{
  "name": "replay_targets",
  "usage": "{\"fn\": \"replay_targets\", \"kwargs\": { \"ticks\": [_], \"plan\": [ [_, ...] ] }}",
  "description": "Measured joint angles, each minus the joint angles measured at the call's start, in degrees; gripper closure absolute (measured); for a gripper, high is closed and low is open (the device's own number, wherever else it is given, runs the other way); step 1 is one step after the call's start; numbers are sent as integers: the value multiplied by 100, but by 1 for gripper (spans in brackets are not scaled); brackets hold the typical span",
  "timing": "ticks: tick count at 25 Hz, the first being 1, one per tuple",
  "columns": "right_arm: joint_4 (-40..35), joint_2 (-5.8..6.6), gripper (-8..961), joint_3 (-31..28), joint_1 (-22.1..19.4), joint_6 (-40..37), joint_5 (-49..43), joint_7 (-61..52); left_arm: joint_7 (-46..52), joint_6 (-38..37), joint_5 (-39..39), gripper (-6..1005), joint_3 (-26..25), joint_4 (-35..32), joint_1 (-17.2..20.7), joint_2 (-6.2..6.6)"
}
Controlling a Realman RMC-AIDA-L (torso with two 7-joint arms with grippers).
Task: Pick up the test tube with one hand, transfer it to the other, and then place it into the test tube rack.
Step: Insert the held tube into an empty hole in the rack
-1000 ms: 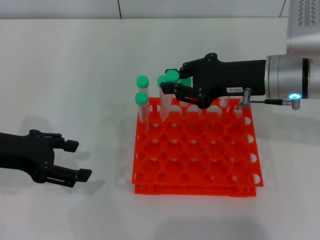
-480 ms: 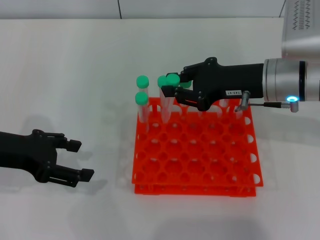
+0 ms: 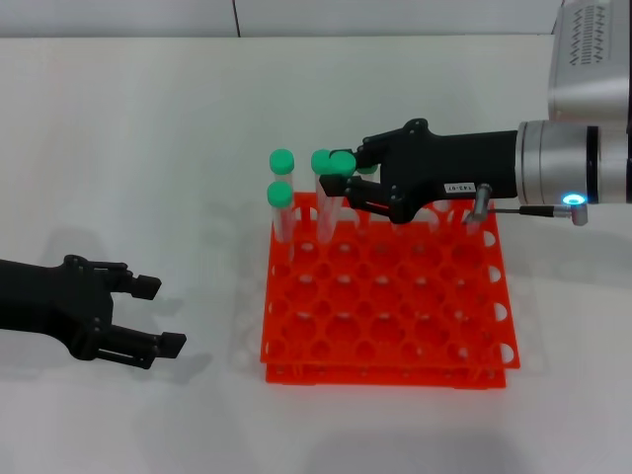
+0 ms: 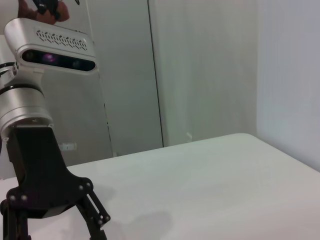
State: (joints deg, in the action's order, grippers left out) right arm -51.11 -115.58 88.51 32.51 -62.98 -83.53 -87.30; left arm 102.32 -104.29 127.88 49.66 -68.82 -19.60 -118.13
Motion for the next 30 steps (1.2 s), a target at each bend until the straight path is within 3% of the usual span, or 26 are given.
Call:
{"fn": "replay_targets", "kwargs": {
  "ticks": [30],
  "plan": [
    [277,-26,691,-1,23,14,-6,91,-72,61,31,116,17,237,-136,-17]
  ]
}}
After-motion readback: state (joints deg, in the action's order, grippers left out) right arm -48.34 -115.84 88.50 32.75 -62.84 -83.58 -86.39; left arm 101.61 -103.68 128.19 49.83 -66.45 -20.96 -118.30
